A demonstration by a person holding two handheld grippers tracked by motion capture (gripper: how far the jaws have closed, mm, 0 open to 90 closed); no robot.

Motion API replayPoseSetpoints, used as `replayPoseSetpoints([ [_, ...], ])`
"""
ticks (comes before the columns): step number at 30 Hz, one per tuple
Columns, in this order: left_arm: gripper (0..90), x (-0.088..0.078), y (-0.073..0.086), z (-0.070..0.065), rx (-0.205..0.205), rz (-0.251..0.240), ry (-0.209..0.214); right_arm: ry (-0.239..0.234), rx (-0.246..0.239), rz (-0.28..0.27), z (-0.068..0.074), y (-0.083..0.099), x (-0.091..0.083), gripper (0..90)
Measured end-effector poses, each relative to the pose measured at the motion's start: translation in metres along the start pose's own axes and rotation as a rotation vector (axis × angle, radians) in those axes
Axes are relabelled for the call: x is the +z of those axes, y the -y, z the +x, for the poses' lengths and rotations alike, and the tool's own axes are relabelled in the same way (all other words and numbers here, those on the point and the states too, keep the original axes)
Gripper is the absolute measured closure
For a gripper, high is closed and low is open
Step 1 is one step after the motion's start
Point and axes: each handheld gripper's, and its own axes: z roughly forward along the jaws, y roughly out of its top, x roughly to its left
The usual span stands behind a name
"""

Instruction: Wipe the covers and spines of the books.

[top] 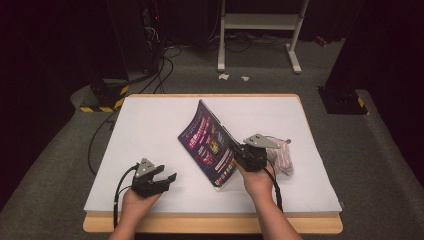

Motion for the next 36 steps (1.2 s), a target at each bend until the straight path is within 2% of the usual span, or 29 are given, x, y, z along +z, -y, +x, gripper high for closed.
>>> replayPoseSetpoints([
  [6,38.6,0.002,-0.001,-0.003,0.016,0.007,0.007,0.000,-0.027,-0.049,0.009,-0.007,-0.009,84.5],
  [10,38.6,0.004,-0.001,-0.005,0.025,0.011,0.009,0.016,-0.033,-0.072,0.010,-0.011,-0.013,84.5],
  [21,38.7,0.004,-0.002,-0.005,0.027,0.006,0.013,0.097,-0.014,-0.107,-0.010,-0.015,-0.027,84.6],
  [24,38.7,0.004,-0.003,-0.005,0.028,0.004,0.010,0.135,-0.025,-0.123,-0.015,-0.017,-0.031,84.6],
  [29,38.7,0.005,-0.002,-0.004,0.025,0.011,0.011,0.173,-0.035,-0.136,-0.018,-0.019,-0.035,84.5],
  [33,38.8,0.005,-0.002,-0.005,0.028,0.015,0.011,0.168,-0.046,-0.117,-0.012,-0.013,-0.030,84.5],
  [36,38.8,0.005,-0.002,-0.005,0.031,0.015,0.013,0.134,-0.060,-0.120,-0.003,-0.008,-0.026,84.4],
])
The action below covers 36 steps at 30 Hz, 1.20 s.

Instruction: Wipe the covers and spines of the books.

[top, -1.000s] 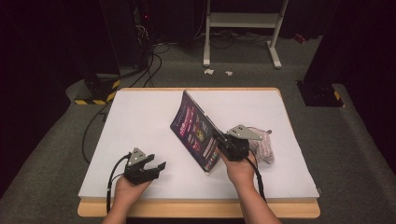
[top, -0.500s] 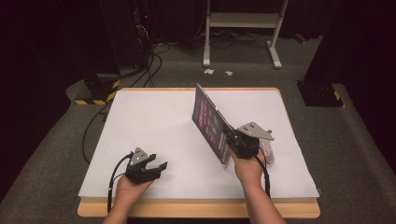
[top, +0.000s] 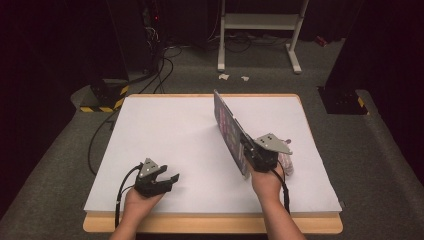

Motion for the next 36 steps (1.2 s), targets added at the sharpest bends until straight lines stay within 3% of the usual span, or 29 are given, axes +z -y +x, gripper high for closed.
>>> replayPoseSetpoints([
  [8,38.8,0.000,0.000,0.000,0.002,0.002,0.001,-0.072,-0.013,0.015,0.025,0.004,0.009,84.4],
  [16,38.8,0.000,0.001,0.001,-0.002,0.005,0.001,-0.140,-0.032,0.063,0.050,0.012,0.023,84.2],
  [23,38.9,0.000,0.001,0.001,0.000,0.008,-0.001,-0.173,-0.046,0.106,0.068,0.025,0.035,84.1],
  [36,38.9,0.000,0.002,0.001,0.000,0.015,0.000,-0.210,-0.077,0.173,0.089,0.050,0.050,83.0],
])
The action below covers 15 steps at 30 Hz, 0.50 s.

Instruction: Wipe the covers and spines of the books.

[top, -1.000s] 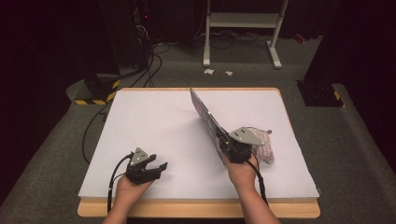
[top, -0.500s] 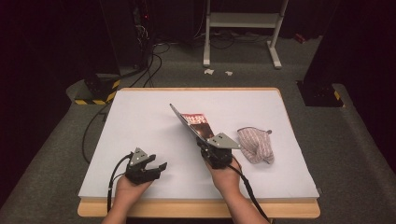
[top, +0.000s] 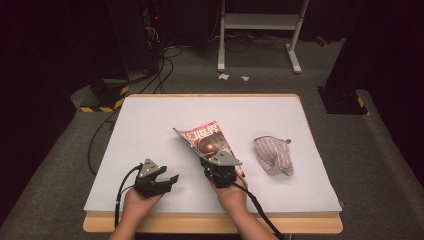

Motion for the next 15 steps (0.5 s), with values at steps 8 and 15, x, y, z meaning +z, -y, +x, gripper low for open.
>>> replayPoseSetpoints([
  [8,38.9,-0.001,0.001,0.001,-0.002,0.001,-0.004,-0.021,-0.025,0.027,0.014,0.012,0.010,77.1],
  [15,38.9,-0.001,0.001,0.002,0.000,0.004,-0.004,-0.015,-0.059,0.032,0.024,0.018,0.014,69.9],
])
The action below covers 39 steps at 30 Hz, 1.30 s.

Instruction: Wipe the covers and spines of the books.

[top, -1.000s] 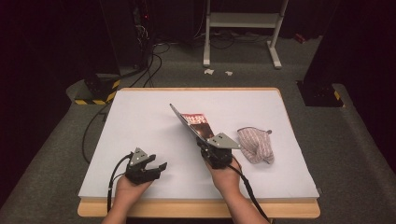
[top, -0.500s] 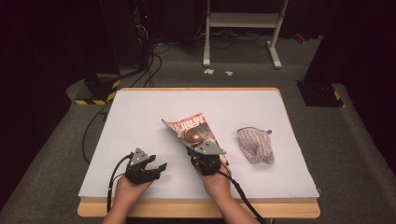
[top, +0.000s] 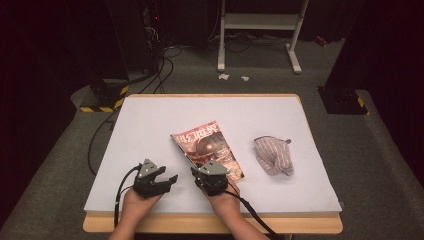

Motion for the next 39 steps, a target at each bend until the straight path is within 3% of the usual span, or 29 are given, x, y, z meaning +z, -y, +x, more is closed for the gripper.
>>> replayPoseSetpoints([
  [2,38.9,0.001,0.000,0.000,-0.001,0.001,0.000,-0.021,0.009,0.007,0.002,0.000,0.000,64.5],
  [5,38.9,0.001,0.000,-0.001,0.003,0.008,-0.001,-0.100,0.021,0.009,0.007,-0.002,-0.001,53.9],
  [7,38.8,0.002,0.000,-0.001,0.001,0.006,-0.002,-0.108,-0.009,0.016,0.013,-0.003,-0.002,51.3],
  [10,38.3,0.003,0.001,-0.001,0.003,0.010,-0.006,-0.125,0.001,0.018,0.013,-0.003,-0.004,48.8],
  [14,36.8,0.006,0.001,-0.005,0.015,0.020,0.000,-0.098,0.010,0.039,0.002,0.000,-0.008,47.7],
  [21,33.5,0.013,0.001,-0.021,0.054,0.044,0.038,-0.026,0.031,0.086,-0.030,0.014,-0.021,46.6],
  [26,29.1,0.018,-0.001,-0.035,0.040,0.067,0.090,0.044,0.044,0.098,-0.054,0.025,-0.037,46.5],
  [31,20.4,0.023,0.000,-0.049,0.052,0.095,0.095,0.109,0.041,0.112,-0.069,0.037,-0.047,47.4],
  [39,15.0,0.028,0.002,-0.060,0.081,0.120,0.096,0.123,0.088,0.112,-0.081,0.039,-0.049,47.4],
])
